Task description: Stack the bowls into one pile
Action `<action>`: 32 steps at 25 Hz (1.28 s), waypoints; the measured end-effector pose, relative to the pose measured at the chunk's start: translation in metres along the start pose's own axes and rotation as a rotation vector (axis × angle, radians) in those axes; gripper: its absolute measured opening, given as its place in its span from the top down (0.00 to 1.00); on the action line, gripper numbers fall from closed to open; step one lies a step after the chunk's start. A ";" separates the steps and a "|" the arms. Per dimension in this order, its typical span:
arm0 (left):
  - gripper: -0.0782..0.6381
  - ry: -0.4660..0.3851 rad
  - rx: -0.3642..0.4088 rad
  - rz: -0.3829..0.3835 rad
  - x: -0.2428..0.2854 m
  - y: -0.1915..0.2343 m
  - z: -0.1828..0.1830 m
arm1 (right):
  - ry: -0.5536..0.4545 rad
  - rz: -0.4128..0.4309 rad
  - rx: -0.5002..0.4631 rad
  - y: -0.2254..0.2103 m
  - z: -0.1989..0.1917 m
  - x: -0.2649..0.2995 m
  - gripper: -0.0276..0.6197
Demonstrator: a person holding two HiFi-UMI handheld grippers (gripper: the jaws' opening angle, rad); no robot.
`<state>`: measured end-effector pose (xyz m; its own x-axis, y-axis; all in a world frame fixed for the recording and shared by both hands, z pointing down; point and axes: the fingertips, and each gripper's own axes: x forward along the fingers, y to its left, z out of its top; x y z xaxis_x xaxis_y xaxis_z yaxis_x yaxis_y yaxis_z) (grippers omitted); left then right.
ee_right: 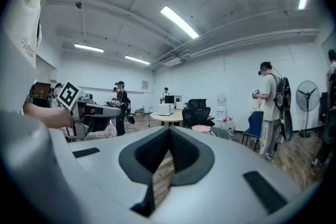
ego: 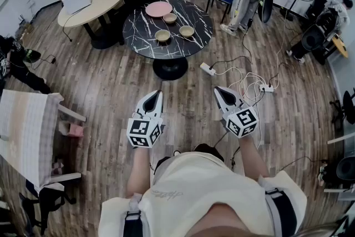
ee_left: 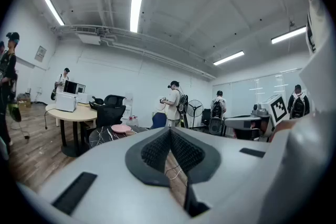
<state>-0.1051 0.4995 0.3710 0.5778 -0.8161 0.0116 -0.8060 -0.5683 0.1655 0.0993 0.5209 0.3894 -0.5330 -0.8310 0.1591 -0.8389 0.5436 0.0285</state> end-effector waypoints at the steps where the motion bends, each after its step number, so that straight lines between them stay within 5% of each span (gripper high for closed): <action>1: 0.87 -0.001 -0.001 0.004 0.001 0.000 0.000 | 0.000 0.000 -0.002 -0.002 0.001 0.002 0.95; 30: 0.87 0.108 -0.015 -0.044 0.045 -0.012 -0.049 | 0.072 -0.058 0.083 -0.032 -0.035 0.009 0.94; 32: 0.87 0.129 -0.016 -0.045 0.053 -0.011 -0.055 | 0.050 -0.038 0.064 -0.036 -0.033 0.013 0.72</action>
<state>-0.0585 0.4687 0.4238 0.6258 -0.7690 0.1304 -0.7774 -0.6013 0.1843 0.1261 0.4941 0.4228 -0.4958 -0.8431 0.2082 -0.8646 0.5017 -0.0270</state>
